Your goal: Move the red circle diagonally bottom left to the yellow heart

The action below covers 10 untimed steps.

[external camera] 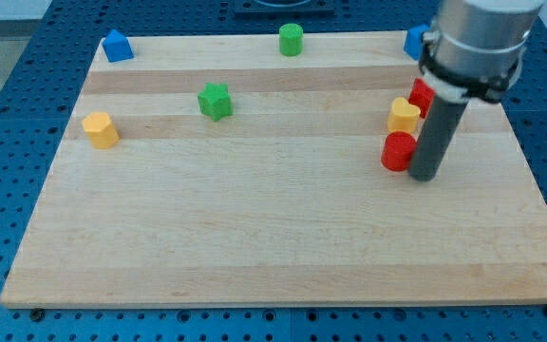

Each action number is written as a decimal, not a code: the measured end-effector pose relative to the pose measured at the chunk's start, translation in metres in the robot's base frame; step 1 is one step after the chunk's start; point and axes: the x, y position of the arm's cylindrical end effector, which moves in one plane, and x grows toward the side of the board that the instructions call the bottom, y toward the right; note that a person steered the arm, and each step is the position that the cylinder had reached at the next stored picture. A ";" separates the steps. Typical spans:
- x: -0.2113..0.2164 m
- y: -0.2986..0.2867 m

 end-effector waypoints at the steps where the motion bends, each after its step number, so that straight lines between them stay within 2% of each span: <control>1: 0.006 -0.017; 2: 0.008 -0.025; 3: 0.004 -0.117; 4: -0.072 -0.140; 5: -0.117 -0.114; 6: -0.123 -0.072; 7: -0.122 -0.045; 9: -0.091 -0.017; 10: -0.098 -0.020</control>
